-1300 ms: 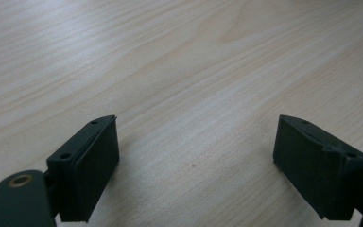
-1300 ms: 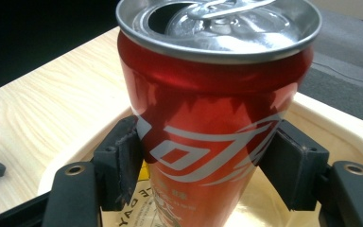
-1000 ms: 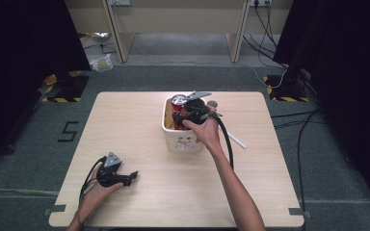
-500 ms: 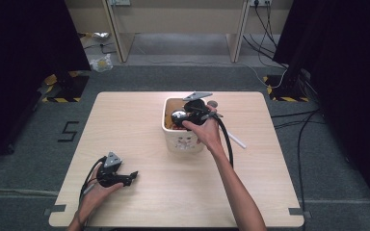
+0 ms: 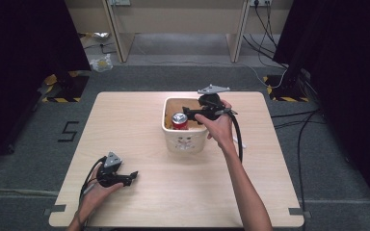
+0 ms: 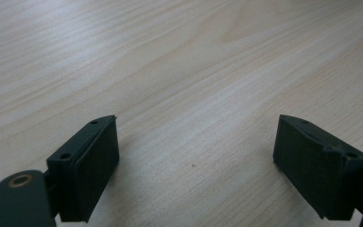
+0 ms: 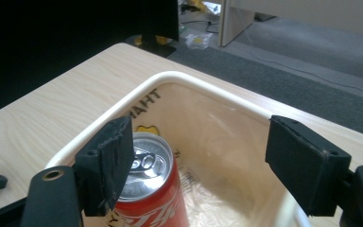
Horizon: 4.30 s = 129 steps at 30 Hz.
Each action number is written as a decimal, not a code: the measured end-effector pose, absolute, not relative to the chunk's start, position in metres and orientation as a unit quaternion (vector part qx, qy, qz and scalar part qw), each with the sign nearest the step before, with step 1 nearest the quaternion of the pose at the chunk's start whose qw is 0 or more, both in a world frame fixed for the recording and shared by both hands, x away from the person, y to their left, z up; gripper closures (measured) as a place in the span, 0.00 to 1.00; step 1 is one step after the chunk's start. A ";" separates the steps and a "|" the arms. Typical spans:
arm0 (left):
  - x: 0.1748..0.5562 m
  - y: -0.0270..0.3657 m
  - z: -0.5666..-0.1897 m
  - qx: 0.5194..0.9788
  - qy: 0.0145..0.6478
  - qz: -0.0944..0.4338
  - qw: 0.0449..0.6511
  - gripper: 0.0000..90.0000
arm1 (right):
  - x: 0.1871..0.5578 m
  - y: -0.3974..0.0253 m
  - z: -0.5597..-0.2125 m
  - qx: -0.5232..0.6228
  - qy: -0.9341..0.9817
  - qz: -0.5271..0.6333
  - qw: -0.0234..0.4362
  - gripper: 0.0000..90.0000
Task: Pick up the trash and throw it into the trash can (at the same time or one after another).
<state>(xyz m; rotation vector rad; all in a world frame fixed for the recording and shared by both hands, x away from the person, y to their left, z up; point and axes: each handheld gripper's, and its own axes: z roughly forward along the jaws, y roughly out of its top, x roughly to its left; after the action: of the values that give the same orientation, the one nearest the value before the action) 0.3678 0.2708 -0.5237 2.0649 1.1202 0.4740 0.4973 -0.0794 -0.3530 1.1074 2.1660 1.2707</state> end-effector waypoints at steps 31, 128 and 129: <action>0.368 0.271 -0.524 0.803 0.435 0.184 0.363 0.16 | 0.490 -0.150 -0.348 0.437 0.743 0.449 0.236 0.29; 0.368 0.271 -0.524 0.803 0.435 0.184 0.364 0.16 | 0.538 -0.200 -0.505 0.513 0.768 0.338 0.180 0.89; 0.368 0.271 -0.524 0.803 0.435 0.184 0.363 0.16 | 0.538 -0.201 -0.505 0.513 0.766 0.341 0.183 0.89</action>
<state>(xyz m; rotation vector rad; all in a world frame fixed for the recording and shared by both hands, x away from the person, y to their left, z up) 0.3678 0.2708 -0.5236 2.0664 1.1202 0.4731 0.5382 -0.2009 -0.5048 1.4478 2.1611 0.9616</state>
